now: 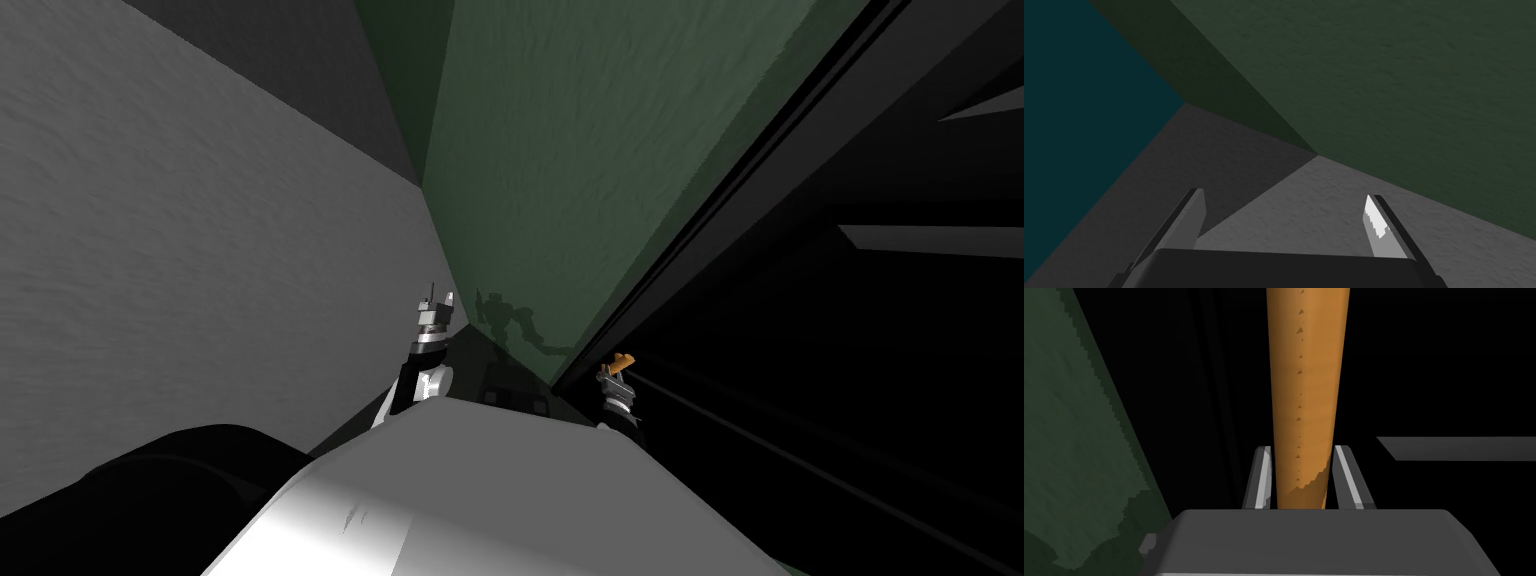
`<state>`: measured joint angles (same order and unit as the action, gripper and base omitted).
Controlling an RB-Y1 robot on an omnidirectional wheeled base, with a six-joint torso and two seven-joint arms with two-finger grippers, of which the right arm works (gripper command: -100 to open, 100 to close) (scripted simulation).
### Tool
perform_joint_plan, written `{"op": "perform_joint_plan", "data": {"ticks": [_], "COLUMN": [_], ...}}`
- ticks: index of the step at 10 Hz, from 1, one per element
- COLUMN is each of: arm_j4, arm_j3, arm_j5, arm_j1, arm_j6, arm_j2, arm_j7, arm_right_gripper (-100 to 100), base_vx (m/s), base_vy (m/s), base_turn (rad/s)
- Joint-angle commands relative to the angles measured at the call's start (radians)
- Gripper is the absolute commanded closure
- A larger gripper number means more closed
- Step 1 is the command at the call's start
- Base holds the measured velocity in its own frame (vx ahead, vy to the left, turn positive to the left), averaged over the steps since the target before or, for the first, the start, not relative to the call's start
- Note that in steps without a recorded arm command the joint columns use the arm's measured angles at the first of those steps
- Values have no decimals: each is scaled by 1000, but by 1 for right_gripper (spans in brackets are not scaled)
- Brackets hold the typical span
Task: Pull the door open
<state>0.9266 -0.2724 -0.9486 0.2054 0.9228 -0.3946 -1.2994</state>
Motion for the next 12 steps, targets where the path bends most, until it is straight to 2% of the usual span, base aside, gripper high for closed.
{"op": "perform_joint_plan", "data": {"ticks": [1,3,8,9,10,12], "arm_j4": [7,14,41,45,38,44], "arm_j3": [-16,-32,-96,-105,-97,-129], "arm_j5": [9,17,52,56,53,70], "arm_j1": [5,10,30,33,27,41], "arm_j6": [3,7,21,23,22,36], "arm_j2": [-9,-18,-55,-59,-59,-77], "arm_j7": [-11,-23,-68,-73,-72,-97], "arm_right_gripper": [100,100,100,100,100,100], "base_vx": [-144,-186,-209,-228,-100,-204], "base_vy": [-11,-4,0,12,11,-16], "base_turn": [67,70,78,63,15,100]}}
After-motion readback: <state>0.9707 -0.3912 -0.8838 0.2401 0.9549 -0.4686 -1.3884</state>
